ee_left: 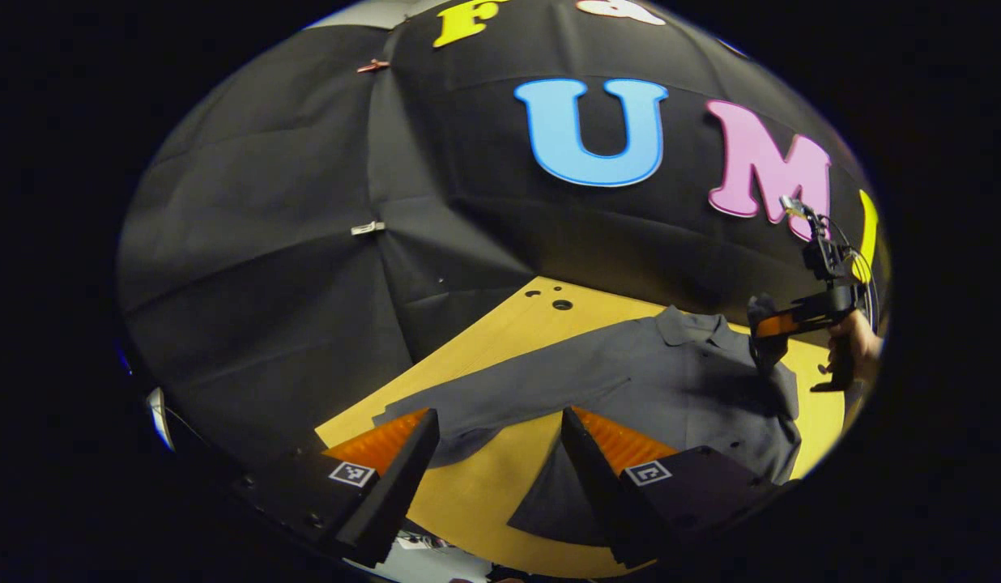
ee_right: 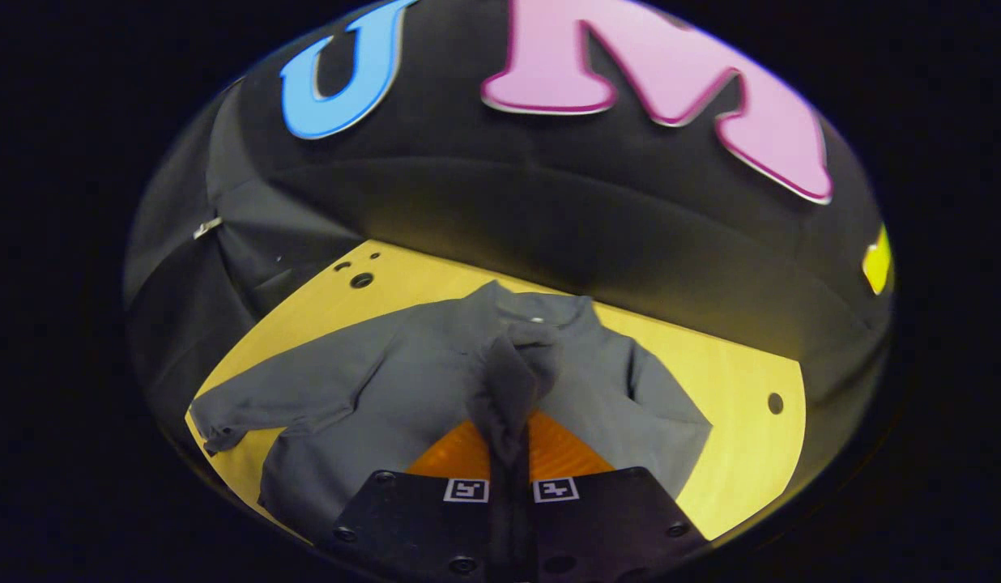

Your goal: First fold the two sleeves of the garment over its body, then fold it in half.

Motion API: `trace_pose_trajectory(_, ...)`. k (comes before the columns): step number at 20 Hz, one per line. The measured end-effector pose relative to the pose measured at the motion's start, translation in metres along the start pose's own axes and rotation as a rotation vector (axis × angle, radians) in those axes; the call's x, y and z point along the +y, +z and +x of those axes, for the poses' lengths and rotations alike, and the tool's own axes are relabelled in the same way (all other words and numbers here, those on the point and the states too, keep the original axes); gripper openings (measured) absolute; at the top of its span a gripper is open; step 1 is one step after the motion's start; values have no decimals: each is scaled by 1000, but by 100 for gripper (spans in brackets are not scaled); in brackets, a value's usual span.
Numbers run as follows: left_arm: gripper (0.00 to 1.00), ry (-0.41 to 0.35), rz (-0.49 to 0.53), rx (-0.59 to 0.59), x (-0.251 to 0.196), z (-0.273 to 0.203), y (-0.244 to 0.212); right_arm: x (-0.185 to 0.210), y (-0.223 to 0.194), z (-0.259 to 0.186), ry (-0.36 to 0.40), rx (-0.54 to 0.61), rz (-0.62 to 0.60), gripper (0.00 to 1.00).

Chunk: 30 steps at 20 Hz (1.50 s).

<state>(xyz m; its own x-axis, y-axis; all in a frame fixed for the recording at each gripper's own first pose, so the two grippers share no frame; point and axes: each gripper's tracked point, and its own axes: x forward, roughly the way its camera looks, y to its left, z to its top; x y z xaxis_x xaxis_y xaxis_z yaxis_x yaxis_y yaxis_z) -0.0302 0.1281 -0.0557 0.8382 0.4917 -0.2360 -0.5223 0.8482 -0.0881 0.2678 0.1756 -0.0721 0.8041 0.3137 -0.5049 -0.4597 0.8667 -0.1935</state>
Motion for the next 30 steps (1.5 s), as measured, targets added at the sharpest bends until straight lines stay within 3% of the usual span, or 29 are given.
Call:
trace_pose_trajectory(4, 96, 31, -6, -1, 16, 12, -4, 67, -3, 36, 85, 41, -34, 5)
trace_pose_trajectory(12, 96, 52, -49, 22, 40, 40, -21, 149, -26, 91, 148, 161, -25, 9)
trace_pose_trajectory(14, 96, 61, -60, 30, 49, 43, -26, 163, -30, 94, 162, 186, -17, 22)
trace_pose_trajectory(15, 96, 66, -67, 34, 53, 44, -29, 171, -33, 95, 181, 189, -8, 45)
trace_pose_trajectory(18, 96, 91, -38, 20, 71, 50, -31, 190, -28, 79, 223, 170, 1, 100)
trace_pose_trajectory(20, 96, 96, 3, 13, 86, 58, -34, 189, -19, 62, 214, 135, -12, 99)
trace_pose_trajectory(25, 96, 153, -33, 71, 131, 93, -57, 165, -20, 8, 138, 65, 12, 99)
trace_pose_trajectory(30, 96, 138, -58, 174, 148, 132, -89, 123, -38, -54, 78, 25, 44, 99)
